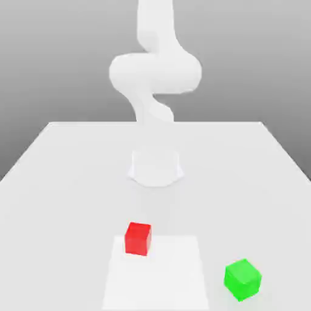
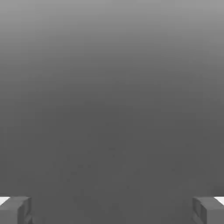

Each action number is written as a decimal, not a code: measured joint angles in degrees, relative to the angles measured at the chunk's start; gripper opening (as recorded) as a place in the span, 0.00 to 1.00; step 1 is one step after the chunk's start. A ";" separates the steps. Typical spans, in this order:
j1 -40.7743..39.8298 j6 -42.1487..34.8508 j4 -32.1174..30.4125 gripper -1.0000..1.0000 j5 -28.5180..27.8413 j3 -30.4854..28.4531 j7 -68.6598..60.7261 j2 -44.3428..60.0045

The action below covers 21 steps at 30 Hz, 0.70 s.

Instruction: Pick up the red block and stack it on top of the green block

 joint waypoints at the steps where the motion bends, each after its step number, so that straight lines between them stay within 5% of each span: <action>1: -0.40 1.40 -1.73 0.50 -0.30 0.22 0.43 1.84; 16: -5.05 23.05 -27.98 0.50 -0.80 -0.53 4.14 31.05; 21: -5.39 34.23 -30.04 0.50 0.85 -0.84 3.51 45.27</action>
